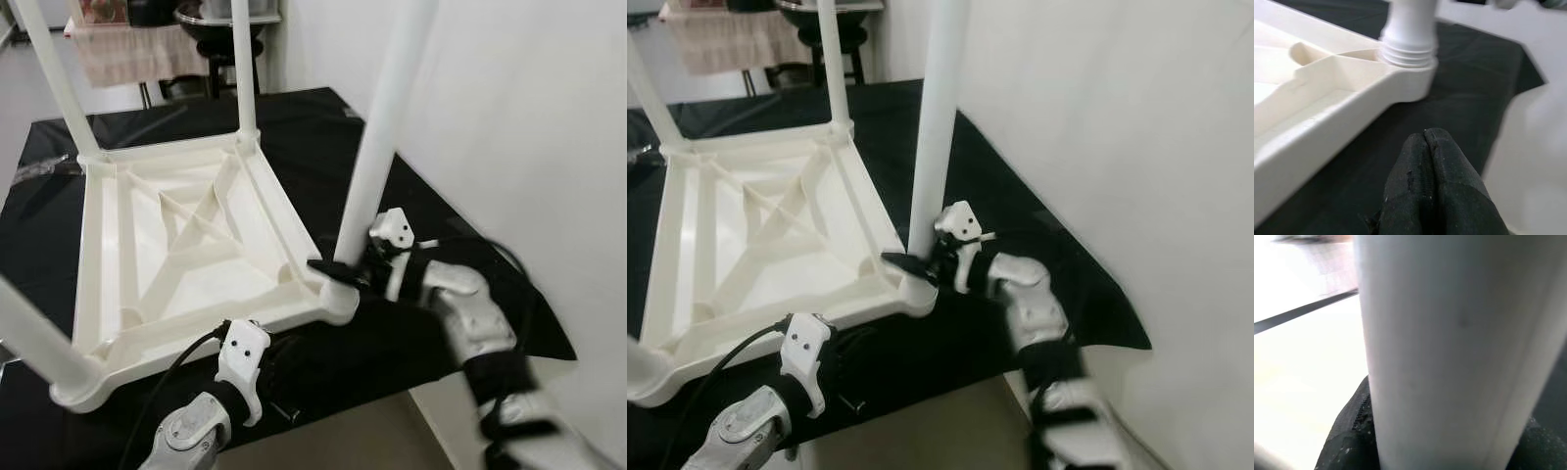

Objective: Building children table

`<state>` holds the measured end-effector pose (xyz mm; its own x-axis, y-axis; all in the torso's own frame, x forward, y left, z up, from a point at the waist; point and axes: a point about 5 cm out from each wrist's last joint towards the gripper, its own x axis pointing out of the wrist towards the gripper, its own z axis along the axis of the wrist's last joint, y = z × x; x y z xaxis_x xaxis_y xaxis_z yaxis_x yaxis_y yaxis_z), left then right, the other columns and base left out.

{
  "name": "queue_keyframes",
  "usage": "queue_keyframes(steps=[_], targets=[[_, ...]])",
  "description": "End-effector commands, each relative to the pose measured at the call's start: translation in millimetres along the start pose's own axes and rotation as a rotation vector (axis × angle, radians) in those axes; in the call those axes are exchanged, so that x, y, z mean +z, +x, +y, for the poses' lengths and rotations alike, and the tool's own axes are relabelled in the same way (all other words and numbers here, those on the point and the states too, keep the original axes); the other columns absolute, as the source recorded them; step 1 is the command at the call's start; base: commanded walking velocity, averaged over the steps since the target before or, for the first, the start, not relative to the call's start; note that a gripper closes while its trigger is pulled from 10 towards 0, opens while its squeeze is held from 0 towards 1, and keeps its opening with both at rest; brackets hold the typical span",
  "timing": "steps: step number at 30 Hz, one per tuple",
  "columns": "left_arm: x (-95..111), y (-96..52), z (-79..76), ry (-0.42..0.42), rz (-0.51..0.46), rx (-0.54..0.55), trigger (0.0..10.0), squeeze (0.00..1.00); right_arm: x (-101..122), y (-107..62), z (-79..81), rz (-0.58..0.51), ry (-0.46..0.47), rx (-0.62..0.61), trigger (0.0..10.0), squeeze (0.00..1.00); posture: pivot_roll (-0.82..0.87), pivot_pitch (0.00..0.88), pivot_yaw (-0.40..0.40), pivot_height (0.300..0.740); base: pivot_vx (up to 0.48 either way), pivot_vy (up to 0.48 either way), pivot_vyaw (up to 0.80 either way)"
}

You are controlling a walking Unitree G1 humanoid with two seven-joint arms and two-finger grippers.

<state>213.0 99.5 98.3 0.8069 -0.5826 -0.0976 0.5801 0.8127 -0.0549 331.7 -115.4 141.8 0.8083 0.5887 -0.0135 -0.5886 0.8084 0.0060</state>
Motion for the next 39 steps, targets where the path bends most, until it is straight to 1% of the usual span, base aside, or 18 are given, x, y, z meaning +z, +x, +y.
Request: queue_keyframes(steps=[1, 2, 3, 14, 15, 16, 19, 20, 23, 25, 26, 27, 28, 30, 33, 36, 37, 39], targets=[[-2, -2.3, 0.1, -0.006, 0.01, -0.005, 10.0, 0.0, -28, -12.6, -4.5, 0.142, 0.039, -0.142, 0.0, 0.0, 0.02, 0.076, -0.061, 0.74, 0.0, 0.0, 0.0], [-2, -3.0, 1.0, -0.004, 0.016, -0.013, 10.0, 0.0, -31, -16.9, 36.7, 0.119, 0.004, -0.123, 0.0, 0.0, 0.02, 0.079, -0.055, 0.74, 0.0, 0.0, 0.0], [-2, -3.0, 1.5, -0.002, 0.018, -0.014, 10.0, 0.0, -31, -14.1, 45.6, 0.11, 0.008, -0.101, 0.0, 0.0, 0.02, 0.071, -0.047, 0.74, 0.0, 0.0, 0.0], [-2, -1.5, 2.3, 0.005, 0.014, 0.009, 10.0, 0.0, -26, 2.2, 45.8, 0.108, -0.01, -0.033, 0.0, 0.0, 0.04, 0.067, -0.067, 0.74, 0.0, 0.0, 0.0], [-2, -1.2, 2.3, 0.005, 0.014, 0.009, 10.0, 0.0, -24, 4.7, 45.0, 0.108, -0.023, -0.028, 10.0, 0.0, 0.04, 0.066, -0.067, 0.74, 0.0, 0.0, 0.0], [-2, -1.1, 2.4, 0.005, 0.014, 0.009, 10.0, 0.0, -19, 6.6, 45.0, 0.094, -0.024, -0.024, 10.0, 0.16, 0.04, 0.066, -0.067, 0.74, 0.0, 0.0, 0.0], [-2, -0.5, 2.2, 0.005, 0.015, 0.005, 10.0, 0.0, -8, 9.2, 45.2, 0.065, -0.026, 0.018, 10.0, 0.16, 0.04, 0.061, -0.065, 0.74, 0.0, 0.0, 0.0], [-2, -0.1, 2.2, 0.004, 0.016, 0.002, 10.0, 0.0, -3, 10.0, 44.1, 0.051, -0.019, 0.094, 10.0, 1.0, 0.04, 0.056, -0.065, 0.74, 0.0, 0.0, 0.0], [-2, 0.9, 2.2, 0.003, 0.016, -0.003, 10.0, 0.0, 6, 11.3, 35.9, 0.026, -0.014, 0.293, 10.0, 1.0, 0.04, 0.053, -0.066, 0.74, 0.0, 0.0, 0.0], [-2, 1.3, 2.1, 0.003, 0.016, -0.004, 10.0, 0.0, 10, 10.8, 30.0, 0.021, -0.038, 0.372, 10.0, 1.0, 0.04, 0.053, -0.066, 0.74, 0.0, 0.0, 0.0], [-2, 1.5, 2.1, 0.004, 0.016, -0.003, 10.0, 0.0, 11, 9.9, 26.1, 0.034, -0.064, 0.444, 10.0, 0.16, 0.05, 0.05, -0.067, 0.74, 0.0, 0.0, 0.0], [-3, 1.6, 2.2, 0.004, 0.016, -0.003, 10.0, 0.0, 11, 9.0, 23.6, 0.045, -0.081, 0.489, 10.0, 0.0, 0.05, 0.05, -0.067, 0.74, 0.0, 0.0, 0.0], [-3, 1.6, 2.2, 0.004, 0.016, -0.003, 10.0, 0.0, 11, 9.0, 23.6, 0.045, -0.081, 0.489, 10.0, 0.0, 0.05, 0.05, -0.067, 0.74, 0.0, 0.0, 0.0], [-3, 1.7, 2.1, 0.006, 0.016, -0.001, 10.0, 0.0, 13, 7.6, 14.4, 0.07, -0.077, 0.579, 10.0, 0.0, 0.06, 0.046, -0.072, 0.74, 0.0, 0.0, 0.0], [-3, 1.8, 2.0, 0.009, 0.017, 0.001, 10.0, 0.0, 14, 7.9, 8.8, 0.076, -0.076, 0.6, 10.0, 0.0, 0.08, 0.042, -0.079, 0.74, 0.0, 0.0, 0.0], [-3, 1.6, 2.0, 0.019, 0.016, 0.011, 10.0, 0.0, 19, 10.3, -5.0, 0.08, -0.045, 0.614, 10.0, 0.0, 0.08, 0.042, -0.082, 0.74, 0.0, 0.0, 0.0], [-3, 1.1, 1.9, 0.027, 0.017, 0.016, 10.0, 0.0, 24, 12.2, -15.1, 0.077, -0.008, 0.615, 0.0, 0.0, 0.09, 0.044, -0.081, 0.74, 0.0, 0.0, 0.0], [-3, 0.9, 1.9, 0.028, 0.018, 0.017, 10.0, 0.0, 25, 12.0, -18.9, 0.073, 0.012, 0.617, 0.0, 0.0, 0.09, 0.044, -0.08, 0.74, 0.0, 0.0, 0.0]])
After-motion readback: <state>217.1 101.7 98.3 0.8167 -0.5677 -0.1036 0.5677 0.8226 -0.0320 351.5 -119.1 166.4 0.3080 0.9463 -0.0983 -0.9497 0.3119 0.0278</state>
